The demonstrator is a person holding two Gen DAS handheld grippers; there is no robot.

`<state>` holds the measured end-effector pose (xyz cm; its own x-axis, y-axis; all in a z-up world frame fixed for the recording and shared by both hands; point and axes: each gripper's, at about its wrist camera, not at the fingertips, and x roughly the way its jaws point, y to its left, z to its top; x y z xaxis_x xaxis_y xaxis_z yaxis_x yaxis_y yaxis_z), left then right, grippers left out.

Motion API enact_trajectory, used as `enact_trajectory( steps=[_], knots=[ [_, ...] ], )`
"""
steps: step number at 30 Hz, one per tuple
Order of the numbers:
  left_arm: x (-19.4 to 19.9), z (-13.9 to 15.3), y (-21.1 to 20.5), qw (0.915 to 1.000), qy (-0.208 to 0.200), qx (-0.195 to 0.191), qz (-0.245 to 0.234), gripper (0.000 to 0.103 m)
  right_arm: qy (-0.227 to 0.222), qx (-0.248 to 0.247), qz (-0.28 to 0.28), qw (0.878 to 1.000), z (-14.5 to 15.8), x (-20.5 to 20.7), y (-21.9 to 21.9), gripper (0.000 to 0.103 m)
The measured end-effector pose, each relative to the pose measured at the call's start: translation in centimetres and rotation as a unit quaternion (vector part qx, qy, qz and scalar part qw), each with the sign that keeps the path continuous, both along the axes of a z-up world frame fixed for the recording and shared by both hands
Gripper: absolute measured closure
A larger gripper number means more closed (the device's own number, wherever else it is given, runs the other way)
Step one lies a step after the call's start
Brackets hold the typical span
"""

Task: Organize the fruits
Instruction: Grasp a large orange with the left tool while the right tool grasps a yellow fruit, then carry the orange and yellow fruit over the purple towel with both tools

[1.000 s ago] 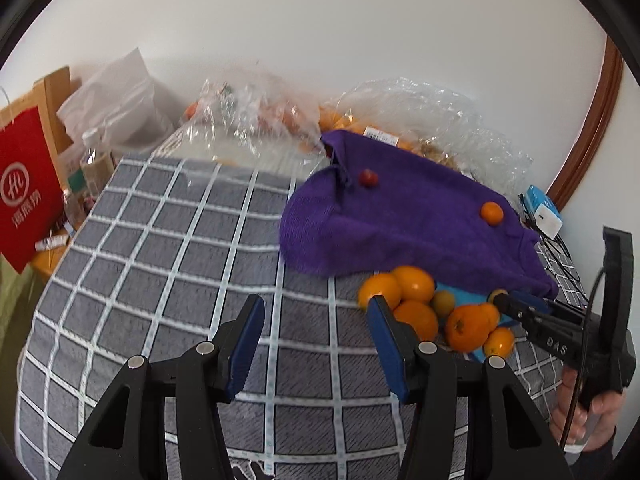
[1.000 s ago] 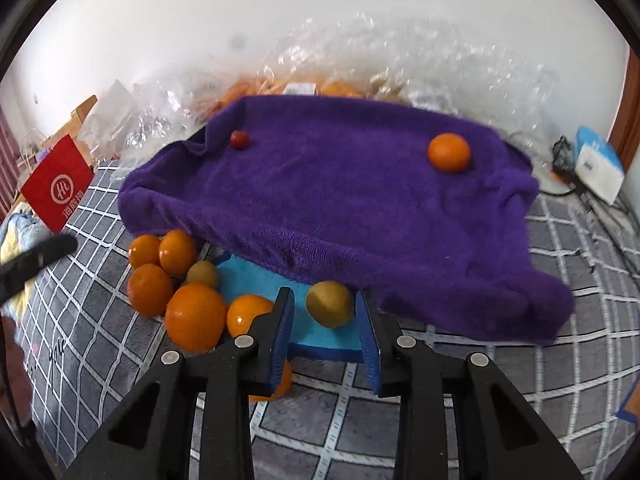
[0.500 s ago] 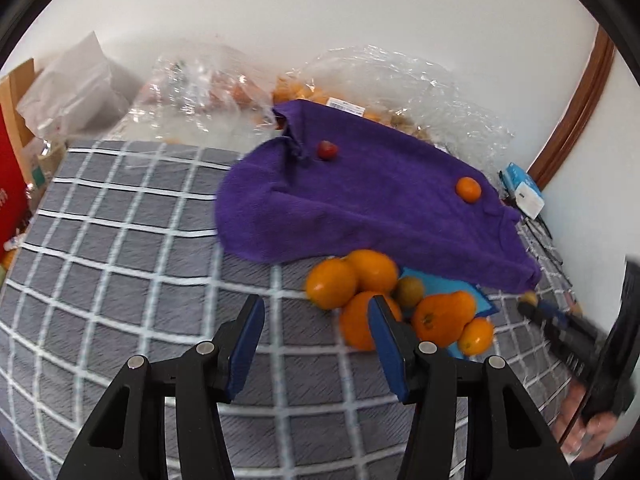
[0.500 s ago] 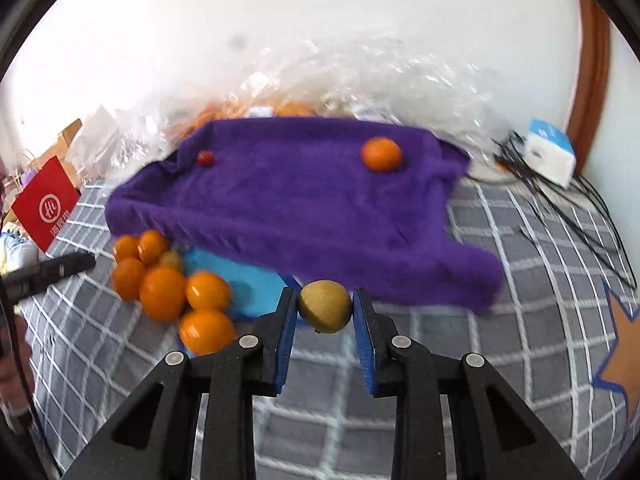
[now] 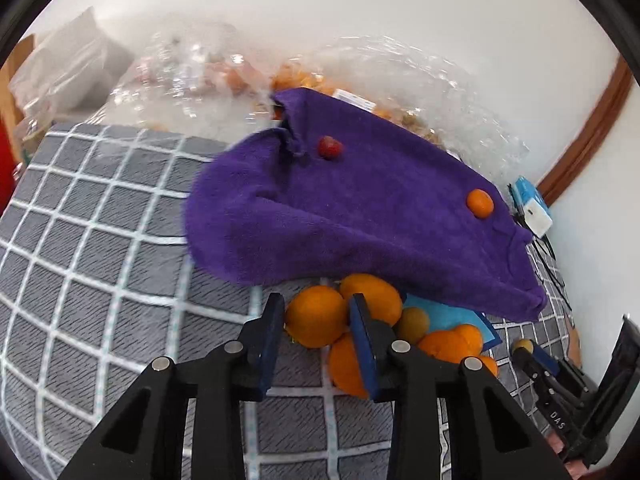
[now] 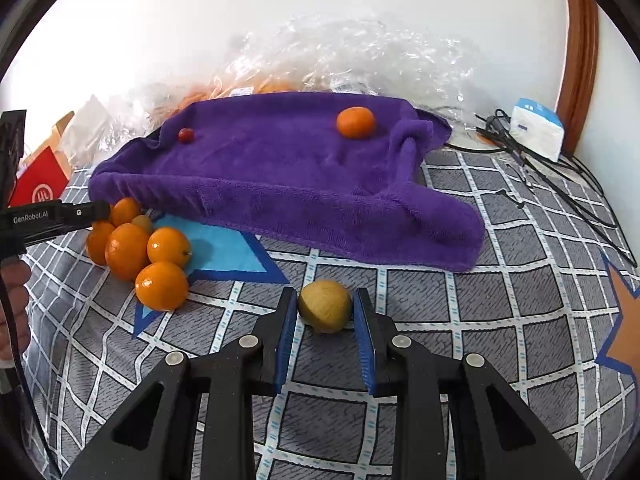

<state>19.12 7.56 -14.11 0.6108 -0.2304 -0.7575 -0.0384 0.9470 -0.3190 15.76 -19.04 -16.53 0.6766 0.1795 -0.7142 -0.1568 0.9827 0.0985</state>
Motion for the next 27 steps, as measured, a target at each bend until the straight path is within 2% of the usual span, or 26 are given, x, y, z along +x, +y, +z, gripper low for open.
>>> enact_trajectory(
  steps=[2, 4, 9, 12, 14, 16, 23, 25, 27],
  knots=[
    [-1.2, 0.8, 0.6, 0.9999, -0.009, 0.005, 0.002, 0.071, 0.009, 0.007, 0.0, 1.0, -0.2, 0.2, -0.2, 0.075],
    [-2.3, 1.1, 0.8, 0.9995, -0.006, 0.03, 0.002, 0.071, 0.009, 0.002, -0.002, 1.0, -0.3, 0.2, -0.1, 0.075],
    [-5.8, -0.1, 0.9, 0.9975, 0.001, 0.067, -0.021, 0.07, 0.011, -0.013, -0.002, 1.0, -0.3, 0.2, 0.4, 0.074],
    [-6.7, -0.5, 0.9, 0.9976, -0.015, 0.065, -0.02, 0.069, 0.009, -0.009, 0.003, 1.0, -0.3, 0.2, 0.5, 0.074],
    [-6.7, -0.8, 1.0, 0.998, -0.019, 0.058, -0.015, 0.064, 0.008, 0.0, 0.019, 1.0, -0.2, 0.0, 0.6, 0.074],
    [-6.5, -1.3, 1.2, 0.9987, -0.017, 0.048, -0.007, 0.063, 0.007, -0.015, 0.015, 1.0, -0.2, -0.1, 1.0, 0.074],
    [-5.7, -1.6, 0.4, 0.9979, -0.021, 0.057, 0.023, 0.063, 0.008, 0.003, 0.015, 1.0, -0.3, -0.2, 0.5, 0.074],
    [-5.8, -1.8, 0.2, 0.9973, -0.035, 0.058, 0.027, 0.069, 0.009, 0.006, 0.009, 1.0, -0.3, -0.1, 0.3, 0.074],
    [-5.9, -1.9, 0.4, 0.9976, -0.041, 0.051, 0.023, 0.07, 0.009, 0.008, 0.003, 1.0, -0.4, -0.1, 0.2, 0.074]
  ],
)
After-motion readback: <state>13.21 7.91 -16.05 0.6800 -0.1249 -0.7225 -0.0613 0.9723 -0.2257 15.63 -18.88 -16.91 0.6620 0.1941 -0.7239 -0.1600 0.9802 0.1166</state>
